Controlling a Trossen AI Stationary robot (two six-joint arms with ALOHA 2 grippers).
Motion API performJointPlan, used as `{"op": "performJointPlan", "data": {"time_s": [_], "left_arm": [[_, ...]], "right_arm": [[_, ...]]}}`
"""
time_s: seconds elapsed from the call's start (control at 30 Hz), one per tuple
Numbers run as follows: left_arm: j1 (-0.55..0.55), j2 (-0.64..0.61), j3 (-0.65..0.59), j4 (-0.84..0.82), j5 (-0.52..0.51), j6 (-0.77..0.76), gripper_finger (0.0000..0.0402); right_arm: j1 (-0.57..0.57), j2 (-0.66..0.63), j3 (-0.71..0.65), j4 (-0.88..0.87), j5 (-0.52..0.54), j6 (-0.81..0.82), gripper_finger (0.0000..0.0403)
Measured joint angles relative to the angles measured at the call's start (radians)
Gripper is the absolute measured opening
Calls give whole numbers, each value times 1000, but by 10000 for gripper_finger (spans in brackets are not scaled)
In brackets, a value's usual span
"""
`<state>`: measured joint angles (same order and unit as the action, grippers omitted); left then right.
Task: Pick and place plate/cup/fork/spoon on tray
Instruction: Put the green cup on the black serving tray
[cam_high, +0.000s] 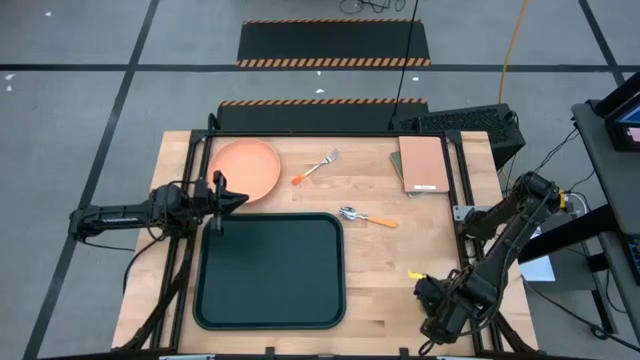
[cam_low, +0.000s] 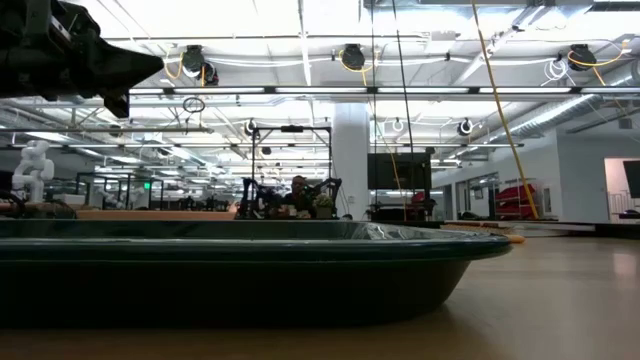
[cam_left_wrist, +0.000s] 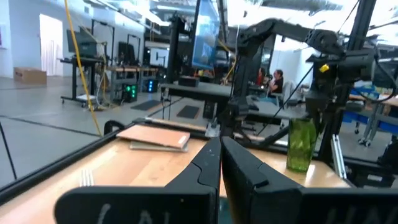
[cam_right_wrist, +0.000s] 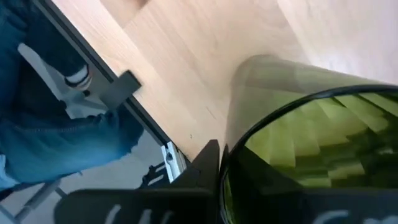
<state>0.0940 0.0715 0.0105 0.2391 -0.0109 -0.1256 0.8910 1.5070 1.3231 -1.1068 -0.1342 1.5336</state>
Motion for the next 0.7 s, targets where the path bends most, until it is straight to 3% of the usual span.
{"op": "performJointPlan", "data": {"time_s": [0.27, 0.5, 0.7], "left_arm": [[0, 0, 0, 63, 0, -8, 15], [0, 0, 0, 80, -31, -15, 14], [0, 0, 0, 78, -61, -20, 15]], "right_arm": [[-79, -5, 34, 25, 29, -269, 1], [-200, -4, 139, -54, 99, -558, 1], [-315, -5, 292, -178, 243, -808, 0]]}}
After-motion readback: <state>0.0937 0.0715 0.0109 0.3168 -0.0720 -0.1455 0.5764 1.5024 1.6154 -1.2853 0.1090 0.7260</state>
